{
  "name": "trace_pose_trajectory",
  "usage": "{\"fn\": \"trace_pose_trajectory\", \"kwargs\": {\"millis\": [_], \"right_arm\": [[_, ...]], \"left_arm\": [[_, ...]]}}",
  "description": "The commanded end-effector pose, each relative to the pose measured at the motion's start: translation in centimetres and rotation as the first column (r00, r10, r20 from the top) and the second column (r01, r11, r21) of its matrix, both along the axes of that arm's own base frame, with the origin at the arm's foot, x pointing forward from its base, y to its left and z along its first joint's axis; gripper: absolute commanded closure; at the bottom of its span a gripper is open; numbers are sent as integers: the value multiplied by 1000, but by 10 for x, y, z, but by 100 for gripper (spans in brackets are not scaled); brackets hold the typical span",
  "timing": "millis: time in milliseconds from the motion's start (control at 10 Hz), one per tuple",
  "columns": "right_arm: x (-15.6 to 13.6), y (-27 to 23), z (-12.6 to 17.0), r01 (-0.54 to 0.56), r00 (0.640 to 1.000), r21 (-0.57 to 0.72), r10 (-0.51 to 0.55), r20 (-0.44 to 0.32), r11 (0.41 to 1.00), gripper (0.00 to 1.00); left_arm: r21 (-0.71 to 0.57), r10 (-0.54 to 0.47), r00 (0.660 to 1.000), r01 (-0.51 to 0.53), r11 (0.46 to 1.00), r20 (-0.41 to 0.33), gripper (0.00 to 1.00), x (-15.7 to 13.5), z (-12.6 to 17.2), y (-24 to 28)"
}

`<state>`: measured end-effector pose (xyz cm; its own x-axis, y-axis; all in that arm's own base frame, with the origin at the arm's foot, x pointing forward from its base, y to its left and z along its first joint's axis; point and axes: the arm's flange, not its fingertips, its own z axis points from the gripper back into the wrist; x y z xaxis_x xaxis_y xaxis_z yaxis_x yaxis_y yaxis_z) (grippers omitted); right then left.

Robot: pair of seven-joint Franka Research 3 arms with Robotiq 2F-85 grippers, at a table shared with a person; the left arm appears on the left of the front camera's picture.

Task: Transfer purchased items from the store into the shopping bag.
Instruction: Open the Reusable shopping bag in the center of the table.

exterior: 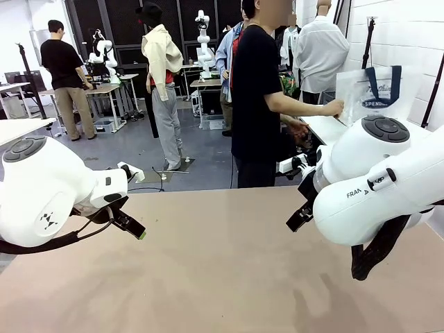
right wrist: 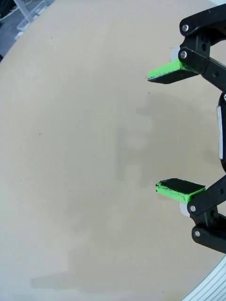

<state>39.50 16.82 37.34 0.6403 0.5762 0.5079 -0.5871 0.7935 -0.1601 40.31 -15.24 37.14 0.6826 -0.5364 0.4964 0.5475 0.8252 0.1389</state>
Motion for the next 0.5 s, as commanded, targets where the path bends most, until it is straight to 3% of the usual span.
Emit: {"fn": "trace_pose_trajectory", "kwargs": {"millis": [0, 400], "right_arm": [[0, 0, 0, 0, 1000, 0, 0, 0, 1000, 0], [0, 0, 0, 0, 1000, 0, 0, 0, 1000, 0]], "left_arm": [[-1, 2, 1000, -2, 1000, 0, 0, 0, 0, 1], [-1, 2, 1000, -2, 1000, 0, 0, 0, 0, 1]]}}
